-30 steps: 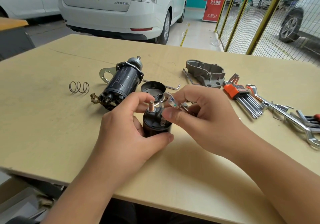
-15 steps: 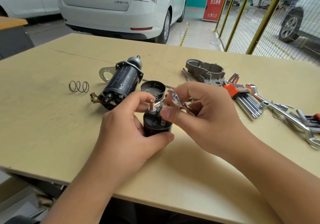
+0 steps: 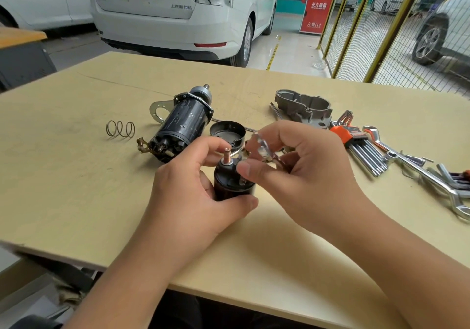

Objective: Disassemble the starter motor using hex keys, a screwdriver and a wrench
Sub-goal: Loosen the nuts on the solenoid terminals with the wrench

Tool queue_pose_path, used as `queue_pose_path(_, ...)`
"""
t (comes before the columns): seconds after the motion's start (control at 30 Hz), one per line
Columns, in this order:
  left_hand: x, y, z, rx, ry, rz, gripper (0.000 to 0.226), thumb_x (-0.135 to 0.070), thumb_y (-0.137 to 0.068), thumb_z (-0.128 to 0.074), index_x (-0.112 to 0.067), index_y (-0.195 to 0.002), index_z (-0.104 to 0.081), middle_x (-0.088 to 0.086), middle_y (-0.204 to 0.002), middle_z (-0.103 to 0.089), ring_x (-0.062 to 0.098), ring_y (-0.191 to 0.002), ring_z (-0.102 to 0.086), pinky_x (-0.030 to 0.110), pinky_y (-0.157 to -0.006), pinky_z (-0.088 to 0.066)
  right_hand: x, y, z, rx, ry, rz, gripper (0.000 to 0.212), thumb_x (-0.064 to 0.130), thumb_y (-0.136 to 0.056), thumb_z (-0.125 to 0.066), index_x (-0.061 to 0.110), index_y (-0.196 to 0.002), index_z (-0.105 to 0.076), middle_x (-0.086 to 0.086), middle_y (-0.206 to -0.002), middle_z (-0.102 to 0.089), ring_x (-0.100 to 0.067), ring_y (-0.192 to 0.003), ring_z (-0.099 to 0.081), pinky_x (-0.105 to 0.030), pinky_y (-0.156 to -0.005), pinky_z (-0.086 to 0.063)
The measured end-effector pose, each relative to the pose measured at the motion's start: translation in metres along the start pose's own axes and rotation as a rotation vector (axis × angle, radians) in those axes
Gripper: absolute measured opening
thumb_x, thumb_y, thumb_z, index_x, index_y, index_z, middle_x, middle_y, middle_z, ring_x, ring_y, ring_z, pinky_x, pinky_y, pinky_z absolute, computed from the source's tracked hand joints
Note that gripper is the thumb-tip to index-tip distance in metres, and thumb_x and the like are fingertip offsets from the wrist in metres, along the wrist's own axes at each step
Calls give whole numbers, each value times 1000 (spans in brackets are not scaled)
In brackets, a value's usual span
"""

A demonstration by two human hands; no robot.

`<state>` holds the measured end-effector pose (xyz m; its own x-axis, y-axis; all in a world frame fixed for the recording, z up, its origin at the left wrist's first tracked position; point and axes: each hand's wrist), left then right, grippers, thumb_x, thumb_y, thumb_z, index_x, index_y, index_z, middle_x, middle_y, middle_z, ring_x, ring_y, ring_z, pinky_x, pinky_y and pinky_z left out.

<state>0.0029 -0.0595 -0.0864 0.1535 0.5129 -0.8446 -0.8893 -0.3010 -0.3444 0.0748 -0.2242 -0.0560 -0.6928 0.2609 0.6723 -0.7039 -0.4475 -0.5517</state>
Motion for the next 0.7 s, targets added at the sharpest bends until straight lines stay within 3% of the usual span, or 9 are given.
queue_pose_path(0.1,0,0,0,-6,-13,8,67,-47,-47,-89,-49,-108,-61,-18,-93,-71,10,-46,-51,19,-54,-43,-1,0,2,15,-44,-19,18,10,-81,-84,19,-89,-71,7,-78,-72,-5,-56,-59,-15,-53,-41)
queue_pose_path(0.2,1,1,0,-8,-10,10,67,-47,-47,-89,-47,-108,-62,-18,-91,-71,9,-45,-49,18,-54,-43,-2,1,2,47,-90,30,17,-4,-85,-75,12,-90,-71,12,-73,-67,1,-53,-56,-6,-52,-35)
queue_pose_path(0.3,1,0,-1,-2,-2,7,67,-50,-47,-87,-48,-108,-62,-16,-92,-72,9,-46,-50,18,-54,-44,-4,0,0,38,-62,59,9,10,-85,-77,13,-90,-71,9,-76,-65,1,-54,-54,-7,-53,-32)
queue_pose_path(0.4,2,0,-2,-7,-6,-1,66,-52,-47,-87,-49,-108,-61,-15,-94,-72,9,-46,-52,20,-55,-45,-7,-2,-1,48,-54,31,15,18,-81,-79,16,-94,-71,4,-80,-69,-1,-52,-50,-8,-53,-31)
queue_pose_path(0.57,4,0,-2,-23,-16,4,66,-56,-47,-86,-48,-108,-62,-16,-91,-71,10,-46,-53,27,-57,-48,-11,-4,2,68,30,115,25,-2,-89,-67,15,-106,-71,19,-87,-67,5,-69,-63,-8,-62,-40)
queue_pose_path(0.63,4,1,-2,-18,-21,6,68,-56,-46,-86,-48,-109,-62,-19,-96,-71,11,-47,-53,28,-58,-50,-13,-5,2,26,23,119,19,2,-91,-67,15,-104,-72,18,-83,-66,4,-66,-62,-8,-60,-39)
queue_pose_path(0.7,4,1,-2,-8,-20,1,68,-57,-47,-85,-48,-110,-62,-18,-97,-71,12,-47,-54,30,-58,-52,-14,-6,2,0,-27,74,16,20,-88,-76,16,-103,-73,13,-80,-66,0,-62,-59,-7,-59,-36)
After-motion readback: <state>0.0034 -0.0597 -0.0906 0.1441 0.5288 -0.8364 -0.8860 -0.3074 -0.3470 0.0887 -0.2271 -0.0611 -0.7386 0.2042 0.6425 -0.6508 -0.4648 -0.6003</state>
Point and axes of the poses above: each hand's wrist, its own y-axis away from the middle knuckle, its own z-axis out of the back of the hand, x = y × z
